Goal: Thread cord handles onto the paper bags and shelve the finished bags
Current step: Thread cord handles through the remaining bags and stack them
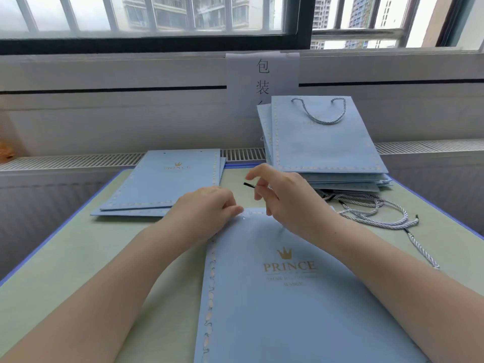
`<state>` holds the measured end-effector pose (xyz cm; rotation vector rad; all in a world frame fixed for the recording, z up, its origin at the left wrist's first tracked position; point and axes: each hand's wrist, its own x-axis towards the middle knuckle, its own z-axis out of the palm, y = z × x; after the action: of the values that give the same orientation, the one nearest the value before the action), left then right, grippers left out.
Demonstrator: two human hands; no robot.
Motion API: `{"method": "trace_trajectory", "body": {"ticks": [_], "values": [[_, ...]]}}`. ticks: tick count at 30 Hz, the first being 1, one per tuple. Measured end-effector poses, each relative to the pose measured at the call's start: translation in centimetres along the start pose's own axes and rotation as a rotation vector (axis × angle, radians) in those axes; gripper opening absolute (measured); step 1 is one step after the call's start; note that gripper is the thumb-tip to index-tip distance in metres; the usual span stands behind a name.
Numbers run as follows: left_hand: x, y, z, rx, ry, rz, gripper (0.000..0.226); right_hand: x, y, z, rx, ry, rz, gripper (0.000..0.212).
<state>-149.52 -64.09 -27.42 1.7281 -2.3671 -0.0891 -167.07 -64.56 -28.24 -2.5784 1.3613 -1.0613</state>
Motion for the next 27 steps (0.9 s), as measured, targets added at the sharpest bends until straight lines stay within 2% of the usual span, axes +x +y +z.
{"method": "trace_trajectory", "body": {"ticks": [3,6,15,17,21,24,27], "values": [[0.1,0.1,0.2,0.017,-0.104,0.007,0.029,-0.2,0.0,0.8,-0.011,-0.102,0.021,0.026],[0.3,0.1,0.4,-0.022,-0.098,0.032,0.028,-0.5,0.0,1.4,0.045,-0.153,0.046,0.013],[0.6,0.2,0.9,-0.283,-0.055,0.011,0.031,-0.6,-0.5,1.8,-0.019,-0.191,0.070,0.008],[0.7,0.2,0.8,-0.312,-0.001,0.035,0.032,-0.6,-0.6,1.6,-0.022,-0.174,0.060,0.003],[0.4,0.1,-0.5,-0.457,0.069,0.047,0.023,-0.1,-0.7,1.0,0.012,-0.091,0.037,0.006],[0.0,-0.3,-1.5,-0.638,-0.021,-0.016,0.021,-0.1,-0.6,0.6,0.007,-0.047,0.027,0.004],[-0.2,-0.4,-1.5,-0.723,-0.084,-0.060,0.021,-0.2,-0.3,0.4,-0.111,0.051,-0.082,0.005]]}}
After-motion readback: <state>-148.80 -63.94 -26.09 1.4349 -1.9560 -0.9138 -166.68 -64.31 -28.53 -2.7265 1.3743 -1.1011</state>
